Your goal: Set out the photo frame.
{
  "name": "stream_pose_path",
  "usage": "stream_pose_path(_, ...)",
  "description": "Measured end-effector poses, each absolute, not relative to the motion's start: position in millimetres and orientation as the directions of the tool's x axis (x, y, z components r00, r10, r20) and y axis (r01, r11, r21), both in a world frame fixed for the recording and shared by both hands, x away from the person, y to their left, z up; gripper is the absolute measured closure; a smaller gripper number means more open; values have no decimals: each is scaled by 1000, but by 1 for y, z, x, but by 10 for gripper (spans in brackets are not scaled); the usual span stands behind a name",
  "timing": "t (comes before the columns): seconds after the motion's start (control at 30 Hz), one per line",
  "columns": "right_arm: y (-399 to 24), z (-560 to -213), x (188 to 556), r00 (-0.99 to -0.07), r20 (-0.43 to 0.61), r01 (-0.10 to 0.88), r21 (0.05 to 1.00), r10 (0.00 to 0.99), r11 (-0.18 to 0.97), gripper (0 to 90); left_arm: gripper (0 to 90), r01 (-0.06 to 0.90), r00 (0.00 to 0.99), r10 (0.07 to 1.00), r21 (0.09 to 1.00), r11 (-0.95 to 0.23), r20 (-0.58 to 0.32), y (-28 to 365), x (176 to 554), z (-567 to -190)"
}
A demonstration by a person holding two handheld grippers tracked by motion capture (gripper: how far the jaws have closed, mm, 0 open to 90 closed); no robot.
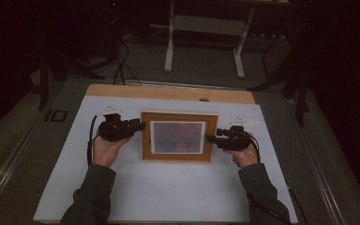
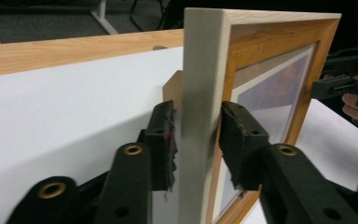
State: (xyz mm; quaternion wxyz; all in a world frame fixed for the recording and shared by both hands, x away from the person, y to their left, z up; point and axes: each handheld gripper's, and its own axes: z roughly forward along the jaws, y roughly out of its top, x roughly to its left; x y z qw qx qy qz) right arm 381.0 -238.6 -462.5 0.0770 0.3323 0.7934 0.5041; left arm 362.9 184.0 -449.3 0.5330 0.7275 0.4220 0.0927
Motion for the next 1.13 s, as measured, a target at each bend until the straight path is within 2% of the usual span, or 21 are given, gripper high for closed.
stream_pose_path(0.23, -248, -460, 379, -759, 213, 444, 861, 616, 249, 501, 592, 501, 634, 700, 864, -48, -328, 190, 357, -445)
stream_pose_path(0.67, -266, -453, 367, -753, 197, 428, 872, 628, 239, 501, 588, 478, 609, 730, 878, -27, -310, 206, 340, -443)
stream_pose_path(1.13, -279, -472, 359, -707, 188, 470, 845, 682, 253, 507, 559, 490, 541, 816, 865, -109, -204, 217, 312, -469)
